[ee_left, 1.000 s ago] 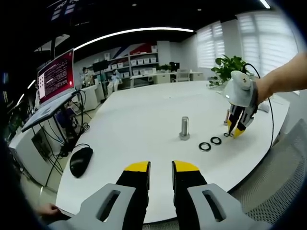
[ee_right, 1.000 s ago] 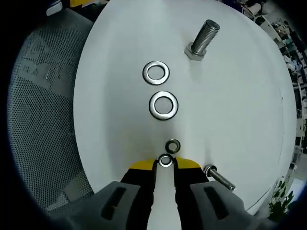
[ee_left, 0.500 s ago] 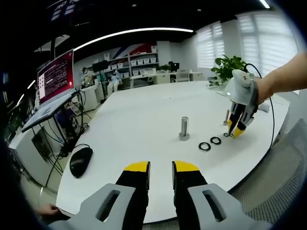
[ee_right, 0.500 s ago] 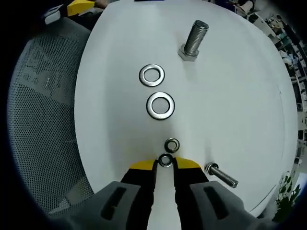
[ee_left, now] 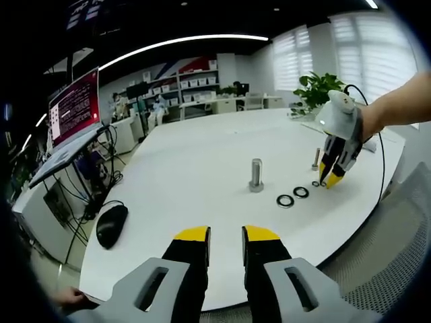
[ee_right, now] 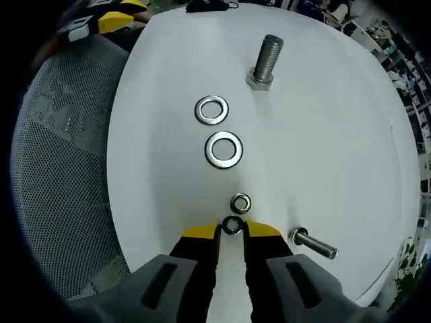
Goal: Place the washer onto the threaded stud by aligning its center hole with the stud, sliding it down to the base, and recovering from edge contact or off-axis alignment until the washer reaches the visible bottom stop.
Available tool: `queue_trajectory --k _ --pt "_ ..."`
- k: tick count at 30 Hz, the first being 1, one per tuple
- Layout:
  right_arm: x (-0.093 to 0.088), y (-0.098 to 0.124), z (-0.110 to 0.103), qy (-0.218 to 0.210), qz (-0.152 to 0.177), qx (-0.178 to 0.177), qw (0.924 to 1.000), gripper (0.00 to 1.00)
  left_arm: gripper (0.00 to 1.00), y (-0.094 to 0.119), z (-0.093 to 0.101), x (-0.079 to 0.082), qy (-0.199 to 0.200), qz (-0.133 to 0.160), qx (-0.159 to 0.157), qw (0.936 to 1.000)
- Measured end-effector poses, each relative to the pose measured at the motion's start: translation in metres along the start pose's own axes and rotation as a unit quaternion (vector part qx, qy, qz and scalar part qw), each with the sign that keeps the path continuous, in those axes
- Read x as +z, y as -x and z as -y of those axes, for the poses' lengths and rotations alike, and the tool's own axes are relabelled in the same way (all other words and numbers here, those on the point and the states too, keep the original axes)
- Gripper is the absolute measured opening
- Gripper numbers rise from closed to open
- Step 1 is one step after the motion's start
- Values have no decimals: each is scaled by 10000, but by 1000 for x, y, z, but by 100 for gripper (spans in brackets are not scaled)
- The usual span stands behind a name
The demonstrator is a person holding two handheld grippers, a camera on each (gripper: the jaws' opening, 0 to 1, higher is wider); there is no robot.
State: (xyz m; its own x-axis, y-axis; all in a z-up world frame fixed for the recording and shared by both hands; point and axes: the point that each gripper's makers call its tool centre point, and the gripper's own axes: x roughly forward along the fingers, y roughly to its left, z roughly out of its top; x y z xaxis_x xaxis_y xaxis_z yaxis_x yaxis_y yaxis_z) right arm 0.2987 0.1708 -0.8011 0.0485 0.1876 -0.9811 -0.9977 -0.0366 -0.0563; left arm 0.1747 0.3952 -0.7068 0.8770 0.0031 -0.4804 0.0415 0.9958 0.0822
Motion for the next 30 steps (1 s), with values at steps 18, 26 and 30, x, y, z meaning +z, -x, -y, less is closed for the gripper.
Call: queue_trajectory --k 18,26,30 --pt "2 -1 3 51 -349 27 9994 20 17 -1 1 -3 -55 -121 -8 9999" --pt "3 -1 5 17 -274 86 9996 20 17 -1 0 -3 -43 -110 1 9999" --pt "5 -1 7 -57 -181 104 9998 21 17 -1 0 -3 -53 -117 -9 9999"
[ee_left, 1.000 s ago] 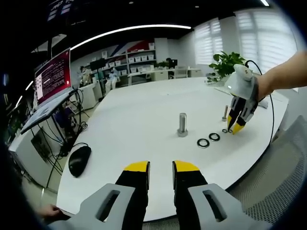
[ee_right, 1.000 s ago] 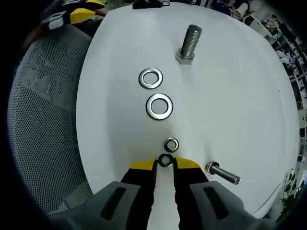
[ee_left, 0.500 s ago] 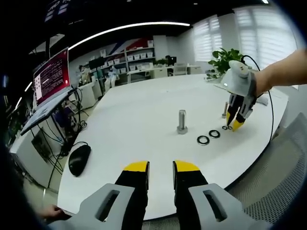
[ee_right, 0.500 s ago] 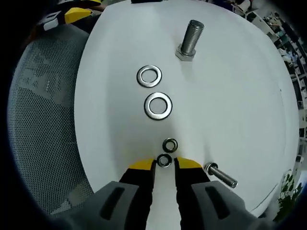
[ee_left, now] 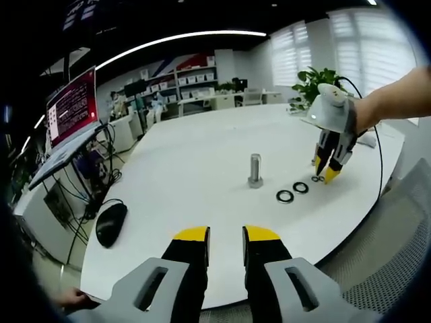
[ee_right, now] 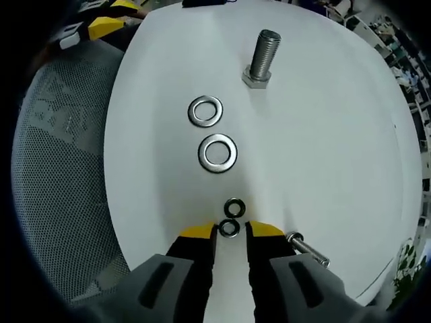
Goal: Place the washer onto the threaded stud by aligning its center hole with the stud, sliding it down to the base, and recovering from edge contact or off-axis alignment until the washer reaches the visible bottom stop.
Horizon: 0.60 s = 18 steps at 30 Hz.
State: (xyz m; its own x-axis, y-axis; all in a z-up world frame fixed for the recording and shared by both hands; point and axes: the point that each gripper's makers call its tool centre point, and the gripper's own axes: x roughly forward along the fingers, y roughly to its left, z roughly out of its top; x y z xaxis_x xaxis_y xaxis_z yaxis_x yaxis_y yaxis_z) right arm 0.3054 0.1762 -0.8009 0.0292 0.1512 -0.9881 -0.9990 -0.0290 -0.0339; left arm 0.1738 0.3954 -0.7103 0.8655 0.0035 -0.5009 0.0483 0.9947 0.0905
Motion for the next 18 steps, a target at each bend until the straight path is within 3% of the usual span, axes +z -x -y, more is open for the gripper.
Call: queue_trajectory --k 18 --pt "12 -2 4 109 216 43 9997 20 16 0 -2 2 41 97 18 9999"
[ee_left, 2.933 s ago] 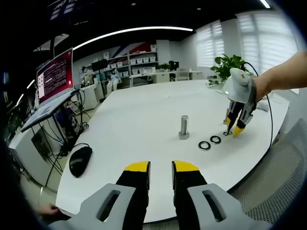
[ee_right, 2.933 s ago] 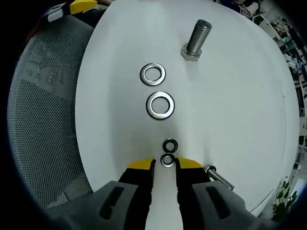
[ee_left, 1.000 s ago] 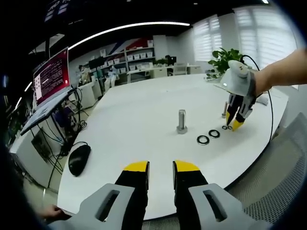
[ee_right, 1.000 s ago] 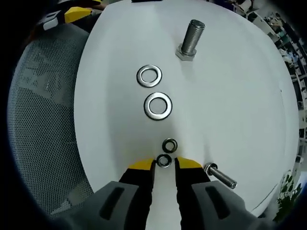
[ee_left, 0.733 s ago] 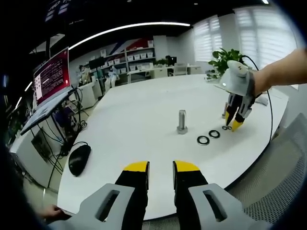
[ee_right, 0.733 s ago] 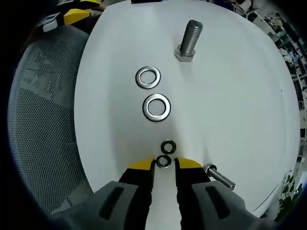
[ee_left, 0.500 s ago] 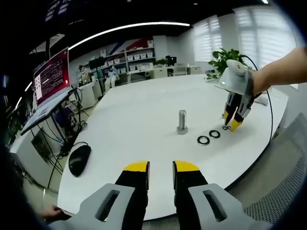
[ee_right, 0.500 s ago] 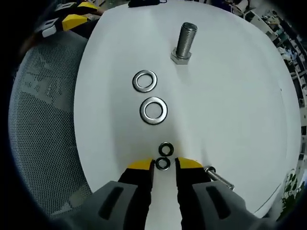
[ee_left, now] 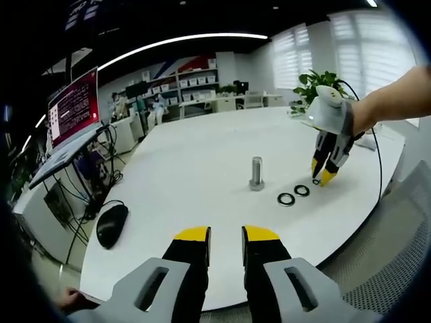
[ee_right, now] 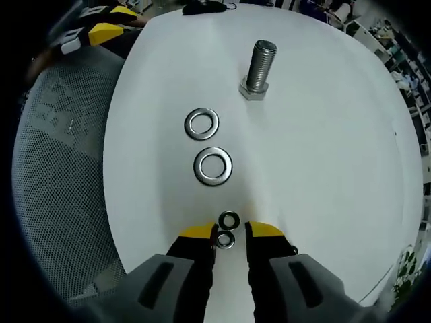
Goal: Place the washer onto the threaded stud by aligning its center hole with the stud, sliding it down to the base, and recovering from edge contact or off-axis alignment until the washer reaches the visible bottom stop.
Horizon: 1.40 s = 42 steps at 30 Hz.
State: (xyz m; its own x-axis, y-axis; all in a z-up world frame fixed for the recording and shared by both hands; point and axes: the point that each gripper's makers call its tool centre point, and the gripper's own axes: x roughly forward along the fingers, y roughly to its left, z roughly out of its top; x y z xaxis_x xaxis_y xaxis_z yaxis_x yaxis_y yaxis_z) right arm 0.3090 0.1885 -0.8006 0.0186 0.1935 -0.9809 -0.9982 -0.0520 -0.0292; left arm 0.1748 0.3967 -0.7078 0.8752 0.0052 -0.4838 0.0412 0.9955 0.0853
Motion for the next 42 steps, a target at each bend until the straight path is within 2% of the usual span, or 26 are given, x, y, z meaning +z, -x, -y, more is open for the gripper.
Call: queue_trajectory --k 10,17,25,29,35,38,39,40,41,42 --pt "4 -1 1 77 148 13 9999 17 16 0 -1 0 11 15 18 10000" --pt "4 -1 0 105 129 22 9999 17 16 0 -1 0 2 8 26 10000" --pt "6 -1 1 60 210 -8 9998 17 16 0 -1 0 9 12 22 10000" --pt "10 -1 2 -132 366 13 9992 19 16 0 -1 0 8 11 19 10000" --pt "11 -2 1 8 316 6 9995 18 16 0 -1 0 7 18 20 10000" --pt "12 -2 2 73 310 -36 9995 14 16 0 -1 1 11 22 25 10000" --pt "12 -3 6 118 319 -167 9993 6 16 0 -2 1 13 22 26 10000" --pt "11 -1 22 428 298 -686 9963 4 16 0 -2 1 13 23 27 10000" --pt "14 -5 11 706 347 -358 9963 4 16 0 -2 1 11 25 26 10000" --pt "14 -6 10 339 330 -389 9981 4 16 0 -2 1 11 23 28 10000"
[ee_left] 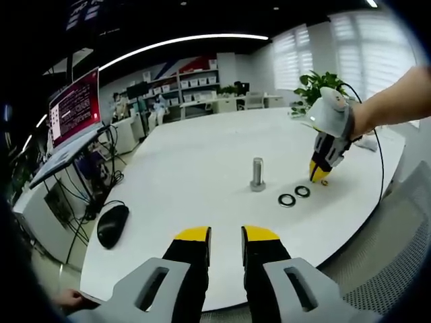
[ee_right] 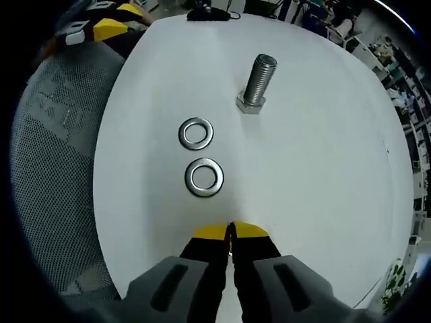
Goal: Place the washer onto the threaded stud by aligning its center hole with the stud, sliding it down to the base, and recovering from edge contact or off-axis alignment until the washer reaches the visible bottom stop.
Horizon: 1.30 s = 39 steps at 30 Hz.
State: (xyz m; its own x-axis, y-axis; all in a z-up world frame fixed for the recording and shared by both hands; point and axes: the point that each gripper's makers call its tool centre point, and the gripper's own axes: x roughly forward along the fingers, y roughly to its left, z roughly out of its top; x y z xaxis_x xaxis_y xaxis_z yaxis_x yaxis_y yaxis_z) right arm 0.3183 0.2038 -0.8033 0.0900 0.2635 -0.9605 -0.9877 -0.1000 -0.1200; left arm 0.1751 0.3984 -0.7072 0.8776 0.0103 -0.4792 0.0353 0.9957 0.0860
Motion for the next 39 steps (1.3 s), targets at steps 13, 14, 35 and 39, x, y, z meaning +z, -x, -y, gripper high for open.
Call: queue_trajectory --k 13,14,35,39 --pt "-10 17 -7 -653 435 274 9965 19 16 0 -1 1 16 35 8 10000" --pt "-12 19 -7 -663 442 274 9964 19 16 0 -1 1 17 35 9 10000" --pt "-31 15 -21 -466 105 403 9980 18 16 0 -1 1 20 28 4 10000" --pt "-30 15 -21 -504 119 405 9978 18 16 0 0 0 8 24 -2 10000"
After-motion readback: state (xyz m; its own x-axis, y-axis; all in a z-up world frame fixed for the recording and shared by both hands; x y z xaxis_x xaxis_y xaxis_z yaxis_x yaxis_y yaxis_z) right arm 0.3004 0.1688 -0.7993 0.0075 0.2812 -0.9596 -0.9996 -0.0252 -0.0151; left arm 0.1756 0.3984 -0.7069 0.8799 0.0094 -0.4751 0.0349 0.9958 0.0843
